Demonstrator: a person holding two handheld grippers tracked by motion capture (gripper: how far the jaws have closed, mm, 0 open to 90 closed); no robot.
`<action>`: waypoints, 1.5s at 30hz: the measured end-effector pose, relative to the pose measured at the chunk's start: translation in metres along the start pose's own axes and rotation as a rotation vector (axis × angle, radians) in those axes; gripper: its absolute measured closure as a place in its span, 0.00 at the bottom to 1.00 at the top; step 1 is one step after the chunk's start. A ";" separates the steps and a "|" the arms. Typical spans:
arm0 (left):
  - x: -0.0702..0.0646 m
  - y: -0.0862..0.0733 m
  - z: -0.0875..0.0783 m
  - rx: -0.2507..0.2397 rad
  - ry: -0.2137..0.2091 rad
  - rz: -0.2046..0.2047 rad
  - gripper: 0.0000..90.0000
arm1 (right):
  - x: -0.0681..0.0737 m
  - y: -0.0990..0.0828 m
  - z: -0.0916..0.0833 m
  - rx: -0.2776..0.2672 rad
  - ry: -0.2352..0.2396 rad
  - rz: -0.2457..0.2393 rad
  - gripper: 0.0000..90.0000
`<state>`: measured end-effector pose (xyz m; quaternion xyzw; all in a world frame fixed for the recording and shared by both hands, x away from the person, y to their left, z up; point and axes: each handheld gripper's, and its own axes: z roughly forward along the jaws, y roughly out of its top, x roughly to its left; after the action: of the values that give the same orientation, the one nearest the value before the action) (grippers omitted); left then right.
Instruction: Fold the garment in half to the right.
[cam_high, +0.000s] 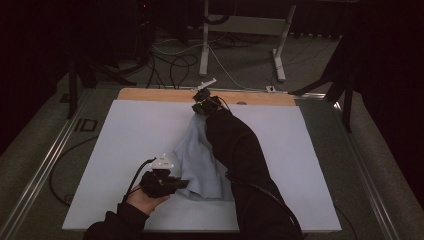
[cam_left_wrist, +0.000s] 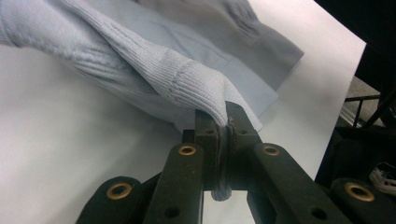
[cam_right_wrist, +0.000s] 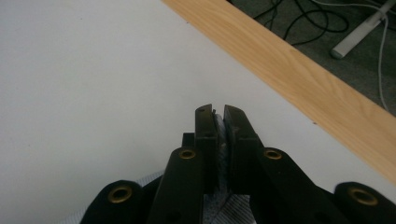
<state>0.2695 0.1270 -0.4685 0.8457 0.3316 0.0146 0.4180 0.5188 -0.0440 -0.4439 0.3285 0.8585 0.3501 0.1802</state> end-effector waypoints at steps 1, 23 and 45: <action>-0.001 0.002 0.001 0.002 -0.006 0.001 0.96 | -0.001 0.000 -0.002 -0.006 0.002 0.002 0.95; -0.040 0.047 0.044 0.048 -0.075 0.105 0.96 | -0.040 -0.022 -0.043 -0.092 0.045 0.058 0.95; -0.061 0.062 0.101 0.127 -0.105 0.138 0.97 | -0.079 -0.073 -0.057 -0.119 0.065 0.104 0.95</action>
<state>0.2866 -0.0054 -0.4742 0.8909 0.2506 -0.0224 0.3782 0.5127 -0.1651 -0.4508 0.3499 0.8233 0.4200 0.1530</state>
